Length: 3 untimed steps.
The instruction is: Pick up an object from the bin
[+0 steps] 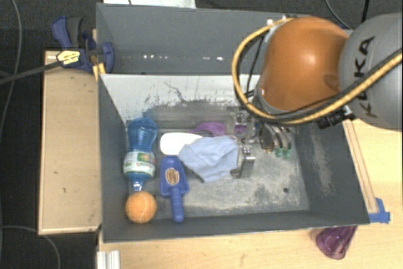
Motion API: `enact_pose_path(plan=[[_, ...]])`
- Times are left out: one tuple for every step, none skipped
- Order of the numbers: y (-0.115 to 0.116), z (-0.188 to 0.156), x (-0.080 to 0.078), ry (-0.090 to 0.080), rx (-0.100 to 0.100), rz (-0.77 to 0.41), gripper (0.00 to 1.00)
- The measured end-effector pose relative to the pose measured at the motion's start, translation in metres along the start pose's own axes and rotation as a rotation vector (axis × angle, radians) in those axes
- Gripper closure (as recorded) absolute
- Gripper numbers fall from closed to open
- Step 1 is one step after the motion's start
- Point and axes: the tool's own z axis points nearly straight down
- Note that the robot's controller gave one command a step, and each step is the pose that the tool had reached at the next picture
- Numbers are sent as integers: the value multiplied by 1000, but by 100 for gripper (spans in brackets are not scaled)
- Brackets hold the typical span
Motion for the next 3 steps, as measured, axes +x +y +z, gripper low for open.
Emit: enact_pose_path(plan=[[2, 35, -12, -3, 0, -108, 0], [9, 116, -27, -6, 0, -303, 0], [11, 181, -47, -6, -1, -325, 0]])
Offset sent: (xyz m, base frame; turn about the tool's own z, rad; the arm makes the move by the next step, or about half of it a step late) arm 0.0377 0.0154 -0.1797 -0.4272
